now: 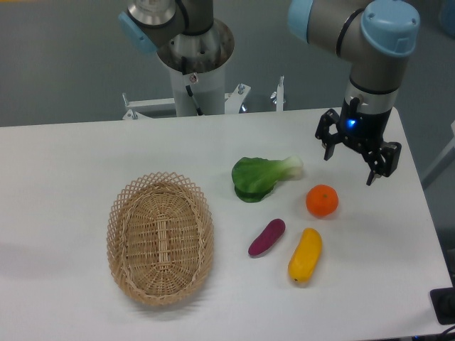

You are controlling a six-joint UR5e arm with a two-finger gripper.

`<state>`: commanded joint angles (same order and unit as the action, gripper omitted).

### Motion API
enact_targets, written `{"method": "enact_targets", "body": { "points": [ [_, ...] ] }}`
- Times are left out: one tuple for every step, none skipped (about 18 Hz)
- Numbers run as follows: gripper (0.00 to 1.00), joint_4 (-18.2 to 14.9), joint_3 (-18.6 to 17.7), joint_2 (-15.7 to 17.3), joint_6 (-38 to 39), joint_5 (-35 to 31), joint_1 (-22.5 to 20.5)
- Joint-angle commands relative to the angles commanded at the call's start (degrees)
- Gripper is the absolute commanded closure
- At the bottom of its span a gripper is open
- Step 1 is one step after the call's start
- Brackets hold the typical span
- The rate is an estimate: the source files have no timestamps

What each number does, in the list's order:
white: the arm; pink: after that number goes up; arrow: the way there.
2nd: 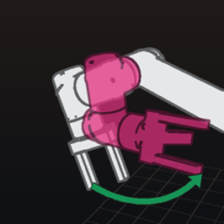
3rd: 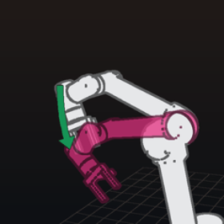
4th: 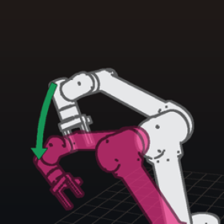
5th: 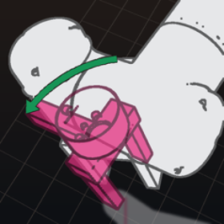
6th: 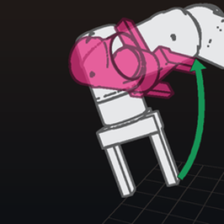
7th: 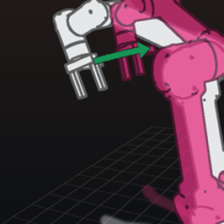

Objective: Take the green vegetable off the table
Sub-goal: 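Move the open gripper over the green bok choy stem and lower it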

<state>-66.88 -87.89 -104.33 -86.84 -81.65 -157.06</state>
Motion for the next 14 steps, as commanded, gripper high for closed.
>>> {"method": "enact_targets", "body": {
  "points": [
    [0.00,0.17,-0.09,0.00,0.18,0.00,0.09],
    [0.00,0.17,-0.09,-0.09,0.27,0.00,0.09],
    [0.00,0.09,-0.09,-0.18,0.27,0.00,0.09],
    [0.00,0.00,-0.09,-0.18,0.35,0.00,0.09],
    [0.00,0.00,-0.17,-0.18,0.36,0.00,0.00],
    [0.00,0.00,-0.35,-0.09,0.36,-0.17,0.00],
    [0.00,0.09,-1.40,0.09,0.27,-0.09,0.00],
    [0.00,0.26,-2.54,0.44,-0.17,0.00,-0.09],
    [0.00,0.35,-3.16,0.61,-0.43,0.00,-0.09],
    [0.00,1.05,-3.86,0.61,-0.52,0.00,-0.17],
    [0.00,2.27,-5.00,0.70,-0.52,0.00,-0.18],
    [0.00,3.85,-6.40,0.70,-0.61,-0.09,-0.18],
    [0.00,5.52,-7.98,0.88,-0.96,-0.09,-0.18],
    [0.00,7.28,-9.56,0.88,-2.01,-0.09,-0.26]
  ]
}}
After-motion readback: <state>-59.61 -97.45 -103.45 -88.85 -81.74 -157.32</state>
